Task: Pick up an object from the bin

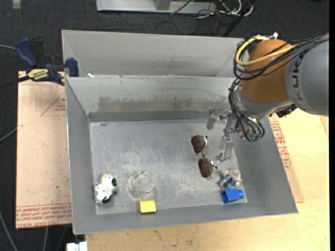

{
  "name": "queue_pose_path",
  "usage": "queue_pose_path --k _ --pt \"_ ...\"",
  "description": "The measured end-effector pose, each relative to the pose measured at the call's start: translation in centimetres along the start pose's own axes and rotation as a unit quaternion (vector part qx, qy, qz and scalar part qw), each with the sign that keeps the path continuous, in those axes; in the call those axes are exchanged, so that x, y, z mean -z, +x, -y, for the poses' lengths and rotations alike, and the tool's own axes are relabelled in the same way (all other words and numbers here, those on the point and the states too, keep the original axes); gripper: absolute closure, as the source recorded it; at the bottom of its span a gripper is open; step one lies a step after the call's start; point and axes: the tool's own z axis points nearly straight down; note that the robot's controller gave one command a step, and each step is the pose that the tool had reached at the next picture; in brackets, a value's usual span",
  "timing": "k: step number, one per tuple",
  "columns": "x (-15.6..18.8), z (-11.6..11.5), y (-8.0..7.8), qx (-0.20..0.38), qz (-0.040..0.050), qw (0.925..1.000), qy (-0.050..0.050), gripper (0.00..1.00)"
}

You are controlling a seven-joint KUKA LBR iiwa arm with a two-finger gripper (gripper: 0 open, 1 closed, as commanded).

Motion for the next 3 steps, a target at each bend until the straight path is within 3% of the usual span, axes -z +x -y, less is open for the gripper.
queue_pose_path --k 1,2,3 --pt "0.5 0.0 -0.1 0.001 0.0036 1.0 0.0 0.0" --pt "-4.1 -2.0 -1.1 0.163 0.0061 0.9867 0.001 0.0" --pt "-3.1 -2.1 -1.2 0.271 0.0017 0.9625 0.0 0.0"
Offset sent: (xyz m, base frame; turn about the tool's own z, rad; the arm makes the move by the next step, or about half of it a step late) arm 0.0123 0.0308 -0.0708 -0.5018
